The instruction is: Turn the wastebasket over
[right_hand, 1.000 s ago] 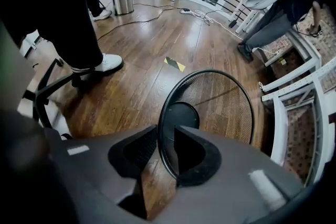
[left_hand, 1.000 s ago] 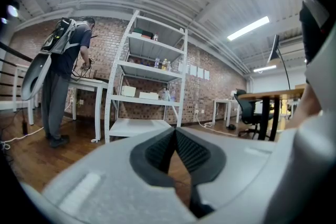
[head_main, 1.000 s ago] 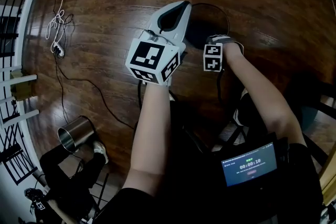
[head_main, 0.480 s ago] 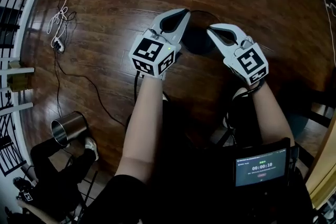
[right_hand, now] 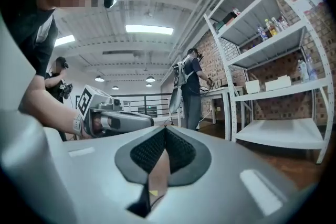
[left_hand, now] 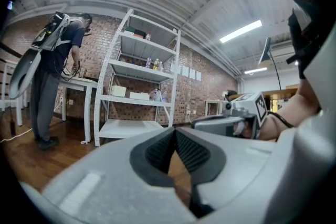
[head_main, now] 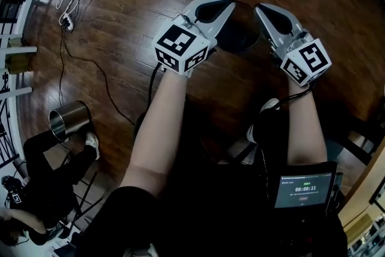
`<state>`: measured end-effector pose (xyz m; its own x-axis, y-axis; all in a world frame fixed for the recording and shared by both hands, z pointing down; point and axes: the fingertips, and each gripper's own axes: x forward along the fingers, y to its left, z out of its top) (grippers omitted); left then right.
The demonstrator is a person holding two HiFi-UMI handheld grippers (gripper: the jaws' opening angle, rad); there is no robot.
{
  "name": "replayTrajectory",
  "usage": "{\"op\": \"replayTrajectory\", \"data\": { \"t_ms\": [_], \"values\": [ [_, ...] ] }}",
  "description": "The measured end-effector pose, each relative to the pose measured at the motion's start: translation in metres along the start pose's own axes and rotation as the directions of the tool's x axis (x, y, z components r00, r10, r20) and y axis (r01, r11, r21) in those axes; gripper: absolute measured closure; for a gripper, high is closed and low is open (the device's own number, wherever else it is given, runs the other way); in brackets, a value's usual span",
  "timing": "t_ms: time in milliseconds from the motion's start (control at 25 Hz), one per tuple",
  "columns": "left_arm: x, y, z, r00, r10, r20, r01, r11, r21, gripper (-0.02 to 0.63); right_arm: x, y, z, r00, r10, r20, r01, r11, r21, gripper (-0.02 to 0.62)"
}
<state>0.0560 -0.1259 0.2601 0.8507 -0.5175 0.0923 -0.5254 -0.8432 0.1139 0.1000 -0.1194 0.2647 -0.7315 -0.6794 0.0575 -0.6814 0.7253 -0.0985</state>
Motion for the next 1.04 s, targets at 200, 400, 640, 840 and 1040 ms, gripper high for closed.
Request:
{"op": "replayTrajectory", "data": {
  "t_ms": [200,400,640,840,1040],
  "values": [
    [0.010,-0.005,-0.004,1.000,-0.013,-0.019,0.014,0.999,0.036,0.604,0.005,-0.004,-0.009,1.000,0.021,0.006,-0.021,1.000,0.007,0.586],
    [0.021,-0.005,-0.005,1.000,-0.010,-0.019,0.011,1.000,0.024,0.603,0.007,-0.010,-0.002,0.999,0.021,0.024,-0.022,1.000,0.012,0.586],
    [0.024,-0.009,-0.010,1.000,-0.012,-0.022,0.013,1.000,0.023,0.604,0.009,-0.008,-0.007,0.999,0.022,0.025,-0.023,1.000,0.017,0.586],
    [0.023,-0.008,-0.010,1.000,-0.008,-0.012,0.008,1.000,0.007,0.604,0.011,-0.007,-0.009,1.000,0.018,0.026,-0.019,0.999,0.028,0.586],
    [0.020,-0.006,-0.008,1.000,0.000,-0.006,0.000,1.000,-0.006,0.603,0.017,-0.004,-0.007,0.999,0.021,0.032,-0.022,0.999,0.038,0.586]
  ]
}}
